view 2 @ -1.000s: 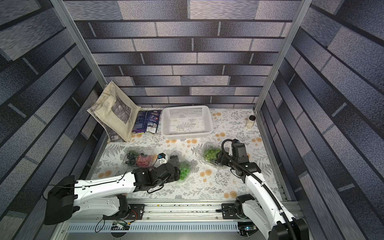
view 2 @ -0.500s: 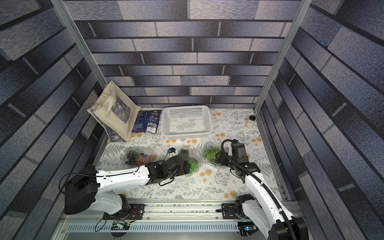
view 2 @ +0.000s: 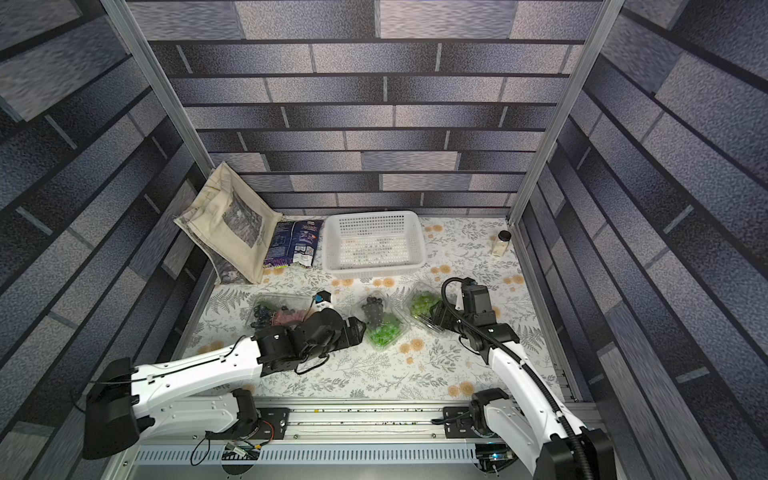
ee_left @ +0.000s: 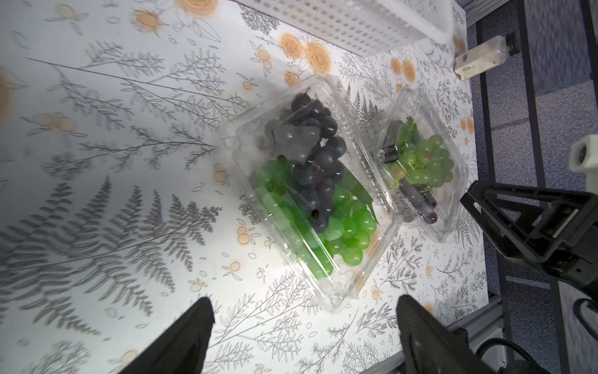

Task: Pack grapes into containers
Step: Move the packing box to the center of the board.

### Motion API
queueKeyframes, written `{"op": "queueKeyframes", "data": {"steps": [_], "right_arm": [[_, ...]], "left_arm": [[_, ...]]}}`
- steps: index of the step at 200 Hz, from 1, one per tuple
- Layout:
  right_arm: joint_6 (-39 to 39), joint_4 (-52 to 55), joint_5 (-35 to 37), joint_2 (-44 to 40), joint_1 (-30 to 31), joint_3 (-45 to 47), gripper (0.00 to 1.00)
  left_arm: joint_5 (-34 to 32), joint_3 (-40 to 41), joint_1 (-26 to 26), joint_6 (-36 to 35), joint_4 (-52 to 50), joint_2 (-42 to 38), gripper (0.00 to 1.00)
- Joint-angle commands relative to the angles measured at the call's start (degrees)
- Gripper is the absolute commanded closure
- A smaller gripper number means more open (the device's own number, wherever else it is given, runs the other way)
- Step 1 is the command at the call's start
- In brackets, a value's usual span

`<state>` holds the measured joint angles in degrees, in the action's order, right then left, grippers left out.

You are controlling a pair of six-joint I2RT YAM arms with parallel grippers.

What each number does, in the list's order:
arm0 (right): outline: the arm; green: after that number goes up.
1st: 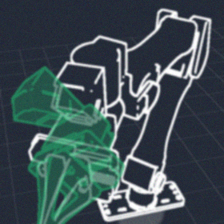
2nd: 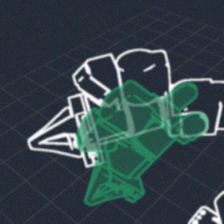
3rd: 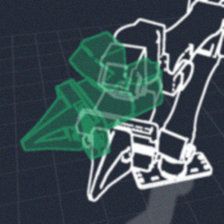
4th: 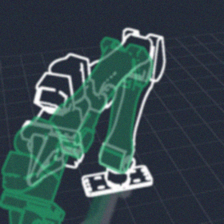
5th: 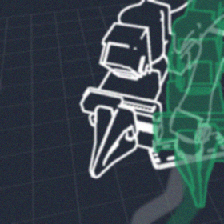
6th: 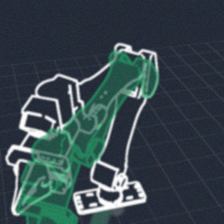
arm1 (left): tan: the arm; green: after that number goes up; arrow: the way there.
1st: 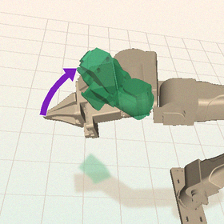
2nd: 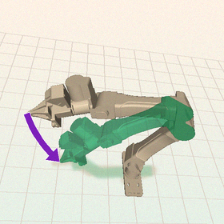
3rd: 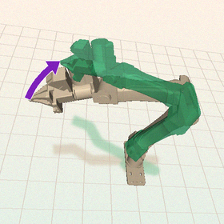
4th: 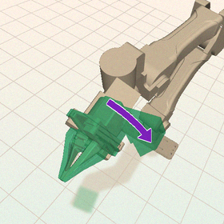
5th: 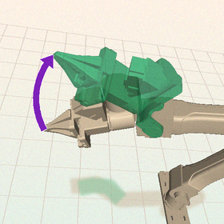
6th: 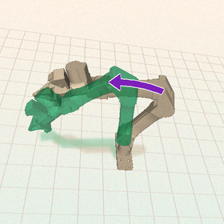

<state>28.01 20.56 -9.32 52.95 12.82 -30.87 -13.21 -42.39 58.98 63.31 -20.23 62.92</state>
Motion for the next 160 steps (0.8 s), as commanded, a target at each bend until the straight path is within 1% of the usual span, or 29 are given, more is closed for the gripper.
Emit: {"op": "queueKeyframes", "data": {"steps": [1, 12, 28, 49, 62, 72, 80, 99, 108, 139, 160], "right_arm": [[0.53, -0.86, -0.95, 0.62, -0.34, -0.03, 0.23], [0.7, -1.17, -1.22, 0.7, -0.34, 0.02, 0.23], [0.75, -1.28, -1.51, 0.85, -0.34, -0.24, 0.23], [0.56, -2.0, -1.95, 1.26, -0.38, -0.35, 0.23], [0.27, -2.33, -2.42, 2.03, -0.34, -0.64, 0.23], [0.29, -2.96, -3.02, 2.79, -0.34, -0.84, 0.23], [0.36, -3.58, -3.58, 3.43, -0.38, -0.92, 0.23], [0.45, -4.46, -4.79, 4.93, -0.34, -1.37, 0.23], [0.58, -5.02, -5.35, 5.5, -0.34, -1.63, 0.23], [1.34, -6.9, -7.0, 6.94, -0.34, -1.58, 0.23], [1.58, -7.89, -7.31, 7.88, -0.34, -1.45, 0.23]], "left_arm": [[-7.75, 1.21, -2.83, 1.59, -17.12, -8.7, 0.08], [-10.25, 1.34, -5.54, 2.2, -23.73, -14.31, 0.07], [-12.44, 1.5, -11.22, 1.69, -32.06, -22.35, 0.06], [-14.54, 0.75, -21.43, -1.29, -41.52, -30.64, 0.01], [-12.89, 0.33, -28.77, -5.46, -43.52, -33.27, 0.0], [-11.0, 0.51, -34.14, -7.27, -44.14, -33.36, 0.0], [-8.31, 1.07, -37.09, -10.16, -41.37, -32.73, 0.0], [-3.64, -0.08, -44.43, -12.47, -39.47, -27.69, 0.0], [-2.54, -0.4, -46.77, -13.63, -38.54, -25.7, 0.0], [-3.16, -0.01, -52.66, -17.0, -34.64, -21.54, 0.0], [0.35, 1.69, -58.82, -19.54, -29.4, -19.83, 0.0]]}}
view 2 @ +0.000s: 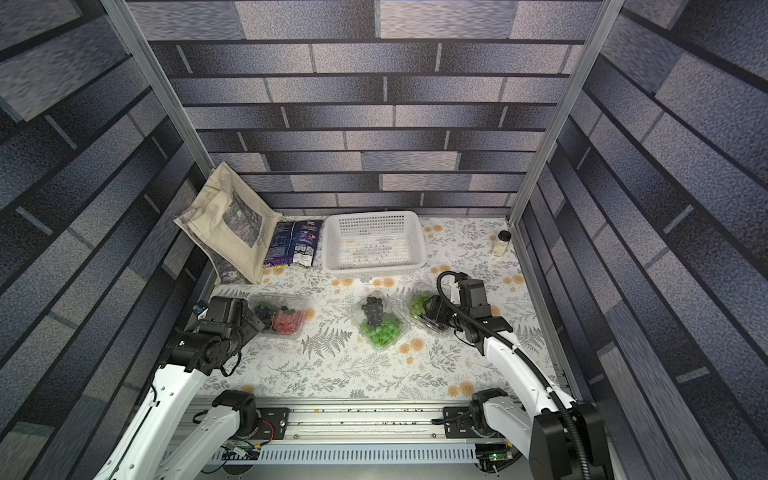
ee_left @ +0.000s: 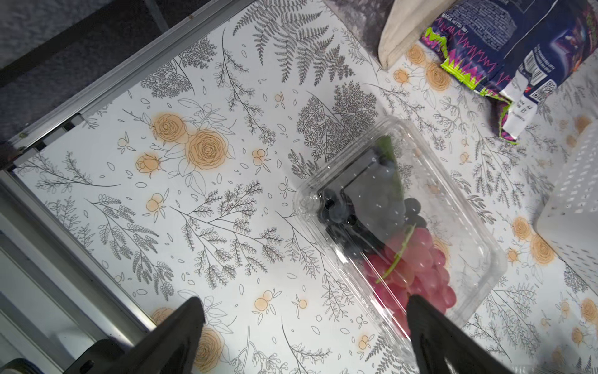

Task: Pack grapes into containers
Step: Move the packing box to the center of the board.

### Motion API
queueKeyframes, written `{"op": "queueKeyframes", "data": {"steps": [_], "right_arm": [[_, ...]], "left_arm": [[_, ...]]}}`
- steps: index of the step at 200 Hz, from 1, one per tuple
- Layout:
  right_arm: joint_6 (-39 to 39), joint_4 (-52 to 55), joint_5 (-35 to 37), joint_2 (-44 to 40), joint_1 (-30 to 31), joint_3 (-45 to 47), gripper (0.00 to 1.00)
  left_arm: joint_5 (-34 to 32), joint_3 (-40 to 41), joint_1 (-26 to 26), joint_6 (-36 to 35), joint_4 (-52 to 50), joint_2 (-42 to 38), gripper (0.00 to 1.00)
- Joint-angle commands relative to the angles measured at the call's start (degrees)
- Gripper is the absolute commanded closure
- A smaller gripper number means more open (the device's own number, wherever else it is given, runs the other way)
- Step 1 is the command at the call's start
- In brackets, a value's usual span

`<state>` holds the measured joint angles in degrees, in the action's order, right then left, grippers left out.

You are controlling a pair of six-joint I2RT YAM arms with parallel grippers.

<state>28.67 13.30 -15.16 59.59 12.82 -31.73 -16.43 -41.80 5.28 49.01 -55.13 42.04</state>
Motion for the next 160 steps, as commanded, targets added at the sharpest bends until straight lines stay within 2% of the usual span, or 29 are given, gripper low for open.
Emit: {"op": "queueKeyframes", "data": {"steps": [1, 33, 57, 111, 160], "right_arm": [[0.98, -0.64, -1.51, 1.28, -0.34, -0.61, 0.23], [0.7, -1.0, -2.2, 3.2, -0.34, -1.62, 0.23], [0.38, -0.9, -1.99, 3.69, -0.34, -2.11, 0.23], [0.69, -0.2, -1.21, 2.82, -0.34, -2.34, 0.23], [0.77, 0.24, -0.31, 1.94, -0.34, -2.1, 0.23]], "left_arm": [[3.84, 1.19, -5.42, -5.33, 5.8, 1.08, 0.0], [10.42, 3.37, -13.06, -8.49, 14.44, 3.36, 0.0], [14.36, 3.28, -15.82, -9.55, 18.1, 8.04, 0.0], [18.68, 5.57, -13.93, -7.73, 28.54, 17.37, 0.0], [17.39, 3.36, -5.95, -6.43, 33.54, 25.59, 0.0]]}}
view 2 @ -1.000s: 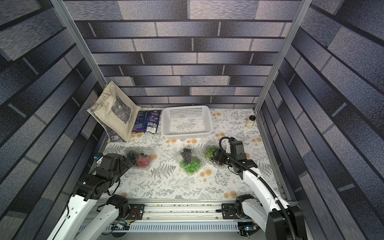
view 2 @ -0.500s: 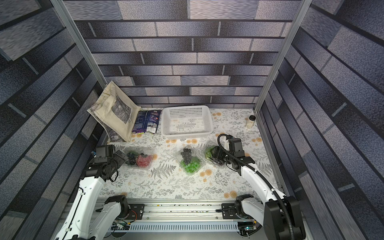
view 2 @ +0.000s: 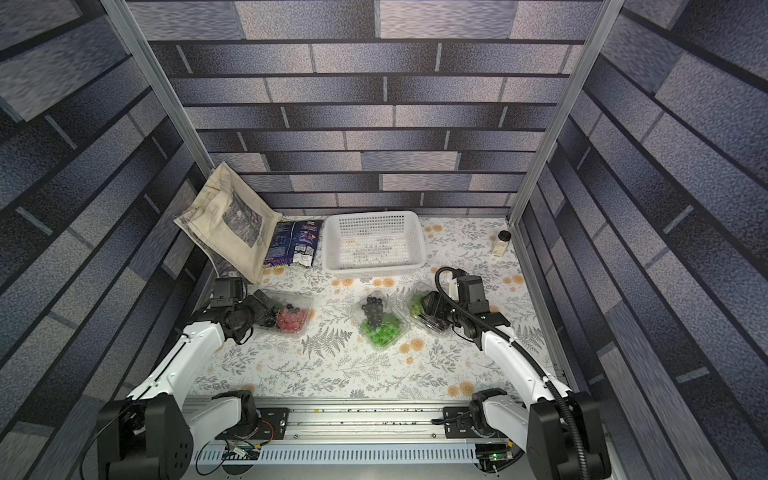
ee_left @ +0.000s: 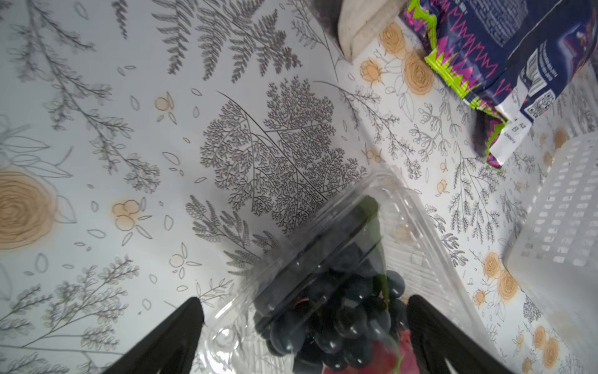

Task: Pack grapes into containers
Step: Move the packing box to the center of the board.

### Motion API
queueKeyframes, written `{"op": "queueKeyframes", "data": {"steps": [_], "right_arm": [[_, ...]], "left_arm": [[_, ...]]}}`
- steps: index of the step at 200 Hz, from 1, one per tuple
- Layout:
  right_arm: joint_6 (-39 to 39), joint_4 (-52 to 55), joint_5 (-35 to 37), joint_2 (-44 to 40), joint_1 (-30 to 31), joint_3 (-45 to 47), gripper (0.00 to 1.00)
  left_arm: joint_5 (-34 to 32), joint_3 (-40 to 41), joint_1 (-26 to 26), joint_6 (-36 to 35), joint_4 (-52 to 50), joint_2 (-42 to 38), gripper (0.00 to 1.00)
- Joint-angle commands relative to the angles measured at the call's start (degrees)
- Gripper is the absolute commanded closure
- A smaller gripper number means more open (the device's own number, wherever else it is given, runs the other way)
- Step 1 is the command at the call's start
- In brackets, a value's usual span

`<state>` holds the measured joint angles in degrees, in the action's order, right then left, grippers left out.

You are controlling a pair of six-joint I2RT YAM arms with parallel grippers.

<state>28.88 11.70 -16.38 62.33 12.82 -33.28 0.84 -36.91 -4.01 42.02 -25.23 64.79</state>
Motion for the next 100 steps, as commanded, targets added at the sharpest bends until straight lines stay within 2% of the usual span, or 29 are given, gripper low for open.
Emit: {"op": "queueKeyframes", "data": {"steps": [1, 100], "right_arm": [[0.56, 1.87, 0.87, -0.75, -0.34, -0.56, 0.23], [-0.03, 3.35, 1.06, -1.22, -0.34, -1.65, 0.23]], "left_arm": [[0.04, -1.61, 3.54, 0.63, 3.71, 2.99, 0.0], [-1.98, -5.98, 19.13, 4.55, 7.79, 9.9, 0.0]]}}
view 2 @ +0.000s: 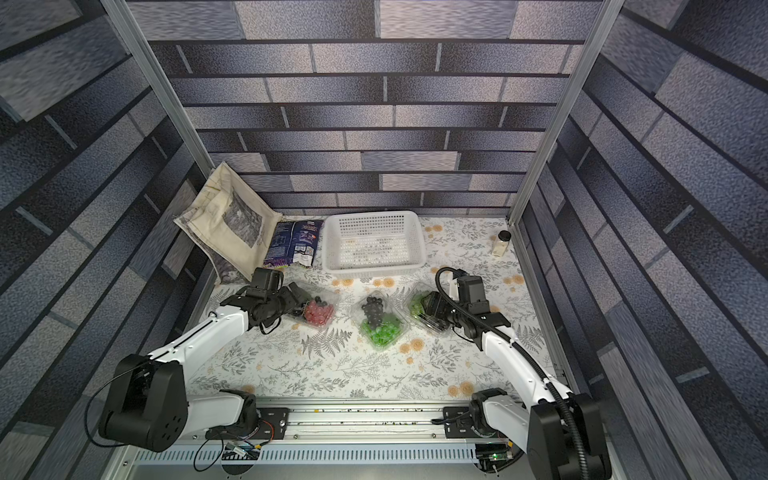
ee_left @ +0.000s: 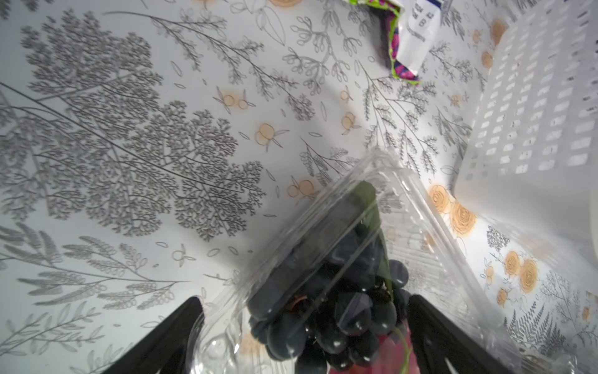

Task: Pack grapes into containers
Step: Move the packing box to the center of the board, then reset both arms

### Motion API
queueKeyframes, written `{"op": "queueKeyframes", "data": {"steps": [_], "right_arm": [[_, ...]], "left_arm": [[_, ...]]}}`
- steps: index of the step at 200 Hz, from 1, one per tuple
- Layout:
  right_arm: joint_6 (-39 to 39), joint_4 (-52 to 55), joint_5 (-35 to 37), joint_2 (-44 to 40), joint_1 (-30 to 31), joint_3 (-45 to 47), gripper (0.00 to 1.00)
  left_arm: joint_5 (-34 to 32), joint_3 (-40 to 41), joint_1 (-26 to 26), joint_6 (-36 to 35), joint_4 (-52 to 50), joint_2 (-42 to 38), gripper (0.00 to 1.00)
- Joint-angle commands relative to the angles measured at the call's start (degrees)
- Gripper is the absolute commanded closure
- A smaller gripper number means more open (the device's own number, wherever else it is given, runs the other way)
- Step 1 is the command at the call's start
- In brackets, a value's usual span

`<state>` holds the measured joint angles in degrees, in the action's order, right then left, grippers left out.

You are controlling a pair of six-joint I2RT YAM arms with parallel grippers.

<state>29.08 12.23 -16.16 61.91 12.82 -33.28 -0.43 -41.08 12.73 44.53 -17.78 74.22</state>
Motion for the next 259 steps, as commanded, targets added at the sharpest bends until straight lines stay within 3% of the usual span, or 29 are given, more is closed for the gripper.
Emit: {"op": "queueKeyframes", "data": {"steps": [1, 38, 46, 48, 51, 82, 134, 156, 175, 198, 259], "right_arm": [[-0.19, 2.86, 0.86, -0.82, -0.34, -1.68, 0.23], [-2.56, 7.22, 2.5, -3.37, -0.33, -3.63, 0.19], [-3.11, 8.31, 3.36, -4.23, -0.39, -4.13, 0.13], [-3.34, 8.53, 3.56, -4.4, -0.35, -4.22, 0.05], [-3.71, 8.86, 3.85, -4.69, -0.33, -4.43, 0.01], [-6.68, 9.25, 8.9, -5.59, -0.43, -5.5, 0.0], [-14.61, 3.07, 21.72, -3.08, -1.12, -5.57, 0.0], [-17.84, -2.95, 27.57, -3.28, -1.35, -4.08, 0.0], [-20.38, -8.39, 31.67, -3.08, -1.52, -2.41, 0.0], [-23.92, -14.72, 36.58, -1.31, -1.7, -0.65, 0.0], [-30.28, -37.0, 38.07, 9.99, -3.32, 5.59, 0.0]], "left_arm": [[-0.72, -1.85, 2.47, 2.0, 0.31, 0.4, 0.0], [-3.75, -2.91, 4.61, -0.55, -7.58, -6.72, 0.0], [-5.16, -2.64, 4.58, -1.4, -9.06, -9.31, 0.0], [-5.52, -2.55, 4.5, -1.69, -9.48, -9.96, 0.0], [-5.99, -2.44, 4.41, -2.22, -10.08, -10.94, 0.0], [-8.63, 0.24, 2.92, -8.96, -11.18, -20.63, 0.0], [-6.78, 6.05, -8.53, -22.67, -1.19, -28.23, 0.0], [-7.34, 7.98, -13.23, -23.13, 4.04, -26.94, 0.0], [-8.76, 8.78, -13.94, -24.75, 9.92, -22.78, 0.0], [-9.1, 8.35, -13.54, -31.7, 17.7, -15.72, 0.0], [-6.15, 12.69, -15.98, -37.62, 43.29, -0.8, 0.0]]}}
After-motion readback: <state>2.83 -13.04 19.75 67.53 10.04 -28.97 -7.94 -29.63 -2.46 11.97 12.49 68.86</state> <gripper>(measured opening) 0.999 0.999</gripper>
